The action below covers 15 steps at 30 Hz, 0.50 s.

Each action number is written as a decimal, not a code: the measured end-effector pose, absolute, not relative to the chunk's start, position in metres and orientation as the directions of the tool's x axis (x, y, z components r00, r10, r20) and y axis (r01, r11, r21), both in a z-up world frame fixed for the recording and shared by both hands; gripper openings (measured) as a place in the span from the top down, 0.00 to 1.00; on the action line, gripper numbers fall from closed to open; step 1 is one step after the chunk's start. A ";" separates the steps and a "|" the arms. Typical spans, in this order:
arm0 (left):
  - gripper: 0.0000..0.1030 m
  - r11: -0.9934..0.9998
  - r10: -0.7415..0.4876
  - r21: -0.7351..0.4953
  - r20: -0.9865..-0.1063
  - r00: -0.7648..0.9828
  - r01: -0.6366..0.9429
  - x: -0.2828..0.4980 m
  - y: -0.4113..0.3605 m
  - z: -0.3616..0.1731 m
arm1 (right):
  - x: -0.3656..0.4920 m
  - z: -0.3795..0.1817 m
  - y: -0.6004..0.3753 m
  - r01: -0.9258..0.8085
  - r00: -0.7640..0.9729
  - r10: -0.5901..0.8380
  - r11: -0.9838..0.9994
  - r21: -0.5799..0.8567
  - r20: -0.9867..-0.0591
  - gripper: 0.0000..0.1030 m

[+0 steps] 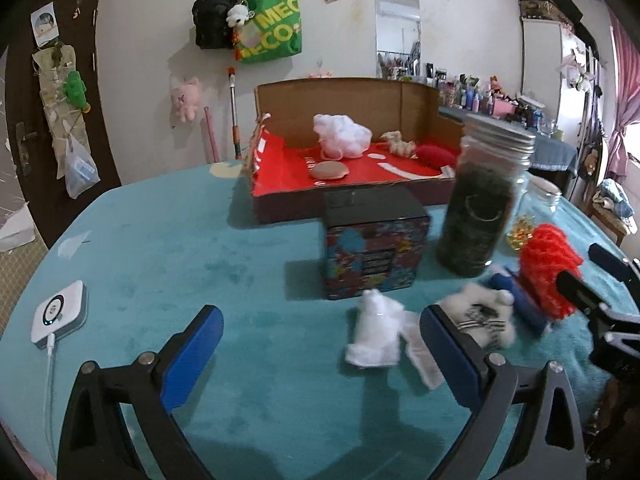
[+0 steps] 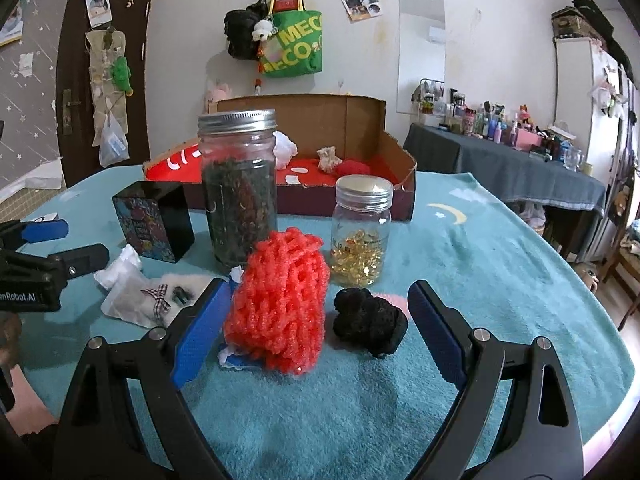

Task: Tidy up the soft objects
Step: 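Grasp the white tissue with the left gripper while the right gripper grasps the orange-red mesh net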

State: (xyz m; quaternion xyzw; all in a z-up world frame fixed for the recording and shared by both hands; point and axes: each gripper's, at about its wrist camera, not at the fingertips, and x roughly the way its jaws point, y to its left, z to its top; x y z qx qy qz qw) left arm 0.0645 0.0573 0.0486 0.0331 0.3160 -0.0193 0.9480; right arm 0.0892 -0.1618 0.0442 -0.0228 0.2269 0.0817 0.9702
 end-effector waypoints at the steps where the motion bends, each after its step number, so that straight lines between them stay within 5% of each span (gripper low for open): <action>1: 0.04 0.997 -0.015 0.056 -0.606 0.795 0.061 0.066 0.058 0.047 | 0.090 0.045 -0.162 -0.170 0.882 0.150 0.985 -0.005 -0.447 0.12; 5: 0.25 0.992 -0.053 0.051 -0.652 0.756 0.113 0.076 0.057 0.037 | 0.095 0.045 -0.160 -0.183 0.874 0.161 0.983 -0.004 -0.459 0.12; 8: 0.52 0.984 -0.109 0.034 -0.673 0.732 0.177 0.078 0.053 0.031 | 0.094 0.045 -0.156 -0.212 0.873 0.182 0.977 -0.016 -0.452 0.17; 11: 0.91 0.969 -0.191 -0.014 -0.679 0.709 0.248 0.076 0.048 0.033 | 0.096 0.041 -0.149 -0.262 0.849 0.221 0.965 -0.020 -0.479 0.44; 12: 0.91 0.969 -0.186 -0.006 -0.675 0.714 0.246 0.074 0.046 0.034 | 0.098 0.039 -0.148 -0.282 0.835 0.243 0.959 -0.004 -0.494 0.60; 15: 0.92 0.966 -0.203 -0.011 -0.648 0.734 0.257 0.065 0.043 0.041 | 0.093 0.041 -0.151 -0.297 0.841 0.271 0.955 0.019 -0.469 0.65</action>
